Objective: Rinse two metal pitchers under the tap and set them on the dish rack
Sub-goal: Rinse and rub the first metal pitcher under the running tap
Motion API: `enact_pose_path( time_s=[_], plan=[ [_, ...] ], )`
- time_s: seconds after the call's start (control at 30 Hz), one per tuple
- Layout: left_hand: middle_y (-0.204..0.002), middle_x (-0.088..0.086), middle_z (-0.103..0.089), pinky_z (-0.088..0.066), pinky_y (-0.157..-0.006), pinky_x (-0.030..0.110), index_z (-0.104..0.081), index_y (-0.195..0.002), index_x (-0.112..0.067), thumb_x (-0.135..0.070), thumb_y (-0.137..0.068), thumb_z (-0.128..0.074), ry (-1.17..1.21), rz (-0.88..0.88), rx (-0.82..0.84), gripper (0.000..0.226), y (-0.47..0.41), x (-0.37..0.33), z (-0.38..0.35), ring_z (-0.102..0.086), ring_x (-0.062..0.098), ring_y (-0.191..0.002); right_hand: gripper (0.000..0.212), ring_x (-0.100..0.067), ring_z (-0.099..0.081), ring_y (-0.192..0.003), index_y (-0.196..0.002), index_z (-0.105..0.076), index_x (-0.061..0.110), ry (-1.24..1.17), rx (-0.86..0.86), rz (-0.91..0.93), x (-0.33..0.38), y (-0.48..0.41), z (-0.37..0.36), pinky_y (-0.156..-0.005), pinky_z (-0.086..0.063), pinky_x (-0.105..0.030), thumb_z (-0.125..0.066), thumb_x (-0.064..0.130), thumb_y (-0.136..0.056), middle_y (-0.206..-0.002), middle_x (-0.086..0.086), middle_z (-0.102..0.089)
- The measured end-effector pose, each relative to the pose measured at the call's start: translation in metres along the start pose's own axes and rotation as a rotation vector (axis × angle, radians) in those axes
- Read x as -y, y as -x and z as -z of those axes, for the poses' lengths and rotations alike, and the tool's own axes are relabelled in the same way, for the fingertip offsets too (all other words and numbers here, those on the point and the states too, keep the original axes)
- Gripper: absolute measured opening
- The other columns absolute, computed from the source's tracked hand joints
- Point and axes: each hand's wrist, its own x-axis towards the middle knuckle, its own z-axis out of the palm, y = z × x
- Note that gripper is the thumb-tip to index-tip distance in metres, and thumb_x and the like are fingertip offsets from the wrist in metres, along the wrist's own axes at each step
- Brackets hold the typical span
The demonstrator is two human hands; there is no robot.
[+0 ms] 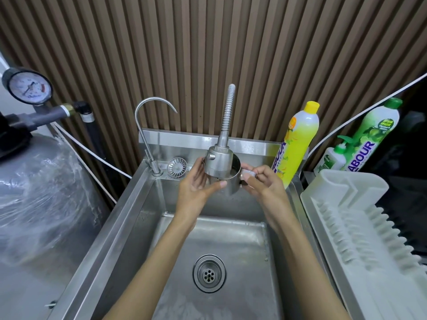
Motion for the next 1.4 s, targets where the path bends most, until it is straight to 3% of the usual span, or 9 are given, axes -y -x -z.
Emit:
enact_pose_path(
  time_s=[0.13,0.3,0.4,0.5,0.6,0.77,1.0,1.17,1.4],
  plan=[
    [-0.091,-0.041,-0.061,-0.041,-0.084,0.001,-0.048,-0.102,-0.041,0.015,-0.067,-0.071,-0.192,-0.188,0.002,0.070,0.001,-0.002,0.006,-0.054,-0.024,-0.092,0.023,-0.019,-0.063,-0.103,-0.073,-0.041,0.012,-0.423,0.119,-0.107,-0.023,-0.005,-0.011,-0.098,-0.045,-0.038,-0.046,-0.002,-0.091,-0.118,-0.007,-0.062],
    [-0.101,-0.042,-0.059,-0.041,-0.093,0.018,-0.052,-0.109,-0.055,-0.039,-0.058,-0.075,-0.458,-0.258,0.036,0.058,0.002,-0.005,0.021,-0.055,-0.008,-0.106,0.020,-0.024,-0.061,-0.096,-0.071,-0.042,0.011,-0.521,0.144,-0.207,-0.040,0.002,-0.021,-0.096,-0.048,-0.045,-0.050,0.002,-0.087,-0.099,-0.010,-0.064],
    [-0.097,-0.044,-0.055,-0.038,-0.089,0.007,-0.051,-0.115,-0.051,-0.041,-0.057,-0.079,-0.526,-0.234,0.027,0.065,0.001,-0.008,0.027,-0.051,-0.020,-0.100,0.022,-0.023,-0.062,-0.092,-0.070,-0.046,0.011,-0.384,0.076,-0.220,-0.041,0.009,-0.023,-0.088,-0.053,-0.048,-0.053,0.003,-0.089,-0.090,-0.006,-0.066],
    [-0.108,-0.023,-0.053,-0.039,-0.091,0.008,-0.051,-0.131,-0.015,-0.020,-0.068,-0.081,-0.503,-0.106,0.013,0.070,-0.002,-0.005,0.032,-0.053,-0.009,-0.102,0.021,-0.013,-0.065,-0.074,-0.070,-0.049,0.010,-0.139,-0.005,-0.200,-0.033,0.013,-0.021,-0.075,-0.058,-0.046,-0.059,0.009,-0.088,-0.068,0.004,-0.064],
    [-0.103,-0.013,-0.062,-0.044,-0.076,0.000,-0.062,-0.110,-0.019,-0.019,-0.073,-0.077,-0.405,0.086,0.067,0.040,-0.001,0.005,0.039,-0.060,-0.006,-0.095,0.023,-0.021,-0.067,-0.068,-0.067,-0.051,0.011,0.103,-0.065,-0.204,-0.023,0.013,-0.019,-0.062,-0.060,-0.046,-0.067,0.015,-0.084,-0.047,0.012,-0.057],
    [-0.111,0.009,-0.070,-0.047,-0.101,0.033,-0.066,-0.111,-0.007,-0.039,-0.065,-0.080,-0.236,0.311,0.120,0.057,0.009,0.029,0.040,-0.065,0.018,-0.104,0.028,-0.032,-0.068,-0.059,-0.062,-0.054,0.010,0.445,-0.079,-0.240,-0.009,0.010,-0.008,-0.058,-0.058,-0.049,-0.073,0.024,-0.077,-0.060,-0.006,-0.057],
    [-0.108,0.004,-0.069,-0.050,-0.092,0.017,-0.058,-0.116,-0.005,0.004,-0.073,-0.063,0.125,0.293,0.166,0.044,0.021,0.045,0.021,-0.064,0.010,-0.101,0.025,-0.024,-0.067,-0.076,-0.061,-0.053,0.017,0.730,-0.088,-0.036,0.006,0.021,0.002,-0.076,-0.056,-0.041,-0.071,0.021,-0.076,-0.077,-0.002,-0.070],
    [-0.115,-0.008,-0.067,-0.048,-0.092,0.015,-0.053,-0.116,-0.022,0.016,-0.069,-0.063,0.140,0.101,0.114,0.061,0.015,0.037,0.009,-0.060,0.002,-0.110,0.026,-0.009,-0.066,-0.093,-0.067,-0.046,0.013,0.338,-0.024,0.007,-0.001,0.015,0.002,-0.078,-0.049,-0.014,-0.065,0.003,-0.082,-0.101,0.007,-0.070],
    [-0.129,-0.018,-0.050,-0.037,-0.102,0.011,-0.043,-0.120,-0.034,0.016,-0.072,-0.065,-0.065,-0.118,-0.004,0.073,0.009,0.015,0.013,-0.046,-0.013,-0.118,0.024,-0.027,-0.058,-0.116,-0.070,-0.043,0.012,-0.308,0.175,-0.149,-0.027,-0.002,-0.006,-0.102,-0.043,-0.041,-0.050,0.000,-0.090,-0.129,-0.011,-0.058]
  ],
)
